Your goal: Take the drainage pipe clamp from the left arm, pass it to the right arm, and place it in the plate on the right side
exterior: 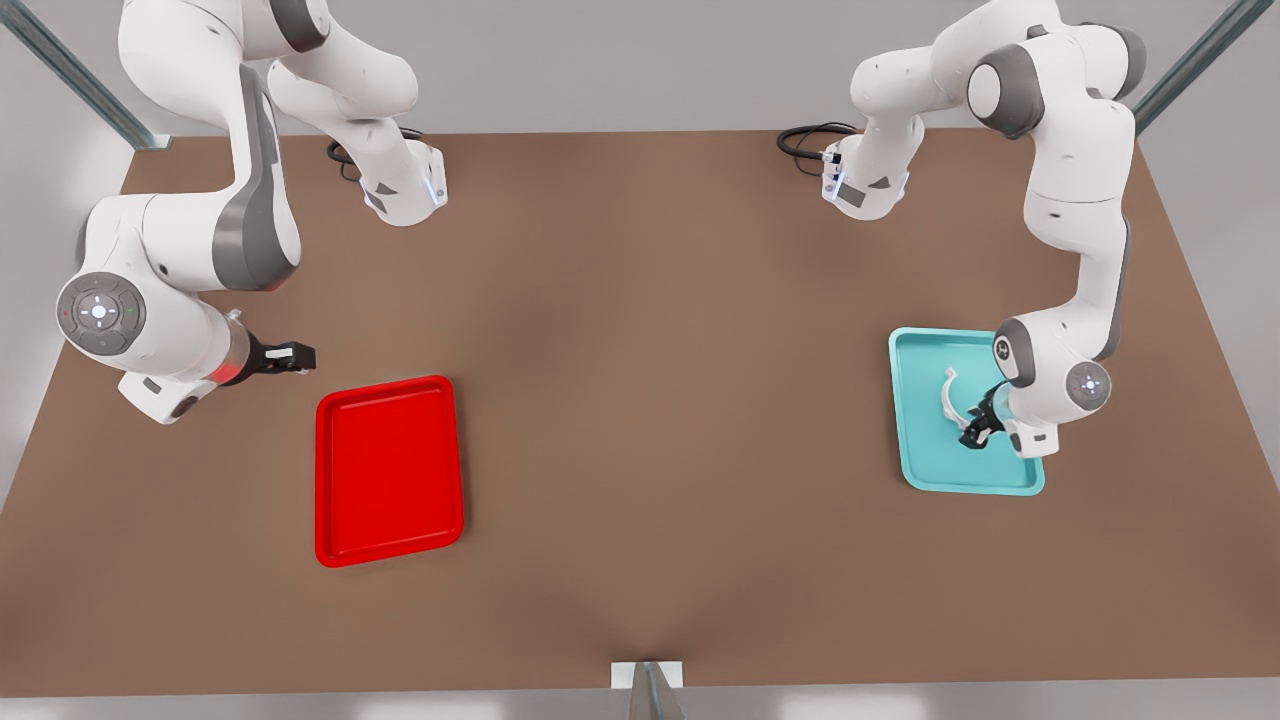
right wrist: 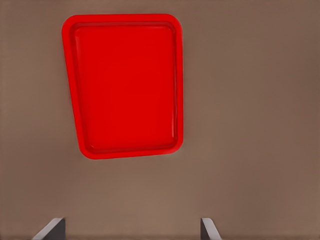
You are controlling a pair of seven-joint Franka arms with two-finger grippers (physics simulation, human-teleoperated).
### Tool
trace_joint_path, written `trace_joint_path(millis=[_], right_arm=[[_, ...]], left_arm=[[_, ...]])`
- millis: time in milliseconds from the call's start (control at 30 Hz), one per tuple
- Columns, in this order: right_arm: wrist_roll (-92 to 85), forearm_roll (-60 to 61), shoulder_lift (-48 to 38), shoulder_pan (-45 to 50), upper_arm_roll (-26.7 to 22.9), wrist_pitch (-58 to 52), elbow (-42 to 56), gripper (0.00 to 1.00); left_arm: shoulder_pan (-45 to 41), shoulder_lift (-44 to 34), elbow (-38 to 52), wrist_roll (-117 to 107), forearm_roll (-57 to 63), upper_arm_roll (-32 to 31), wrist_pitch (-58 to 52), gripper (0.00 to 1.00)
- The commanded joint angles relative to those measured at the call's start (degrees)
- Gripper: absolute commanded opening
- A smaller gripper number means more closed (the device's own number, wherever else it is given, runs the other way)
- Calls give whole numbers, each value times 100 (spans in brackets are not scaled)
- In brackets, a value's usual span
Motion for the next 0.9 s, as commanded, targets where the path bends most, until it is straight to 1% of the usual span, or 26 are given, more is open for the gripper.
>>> trace_joint_path(millis=[0, 300, 333, 433, 533, 567, 667, 700, 767, 867], right_arm=[[5, 2, -7, 9, 0, -2, 3, 100], [14, 11, -7, 61, 9, -11, 11, 100], [14, 28, 11, 114, 9, -2, 20, 100], [31, 134, 116, 579, 9, 59, 99, 100], [119, 388, 336, 1098, 9, 366, 108, 100], [330, 731, 415, 1239, 9, 560, 99, 100], [1428, 1004, 679, 1898, 9, 1184, 38, 100], [1885, 1004, 758, 2126, 9, 1430, 3, 100], [2720, 1057, 916, 2496, 9, 1782, 3, 100], [3248, 1057, 1048, 2768, 9, 2151, -24, 100]], left_arm=[[-2, -32, 4, -34, -116, 3, 45, 21], [-81, -137, 4, -16, -98, -6, 36, 21], [-151, -242, 4, -16, -107, -6, -7, 21], [-713, -1006, 12, -25, -160, -6, -543, 21], [-1495, -1420, 65, -279, -160, -14, -1027, 21], [-1663, -1377, 223, -560, -160, -163, -1203, 21], [-2699, -938, 1444, -3047, -151, -331, -2082, 21], [-3051, -516, 2156, -3908, -151, -340, -2442, 21], [-3579, 91, 3018, -5297, -133, -340, -2565, 21], [-3913, 654, 3756, -6985, -133, -340, -2565, 21]])
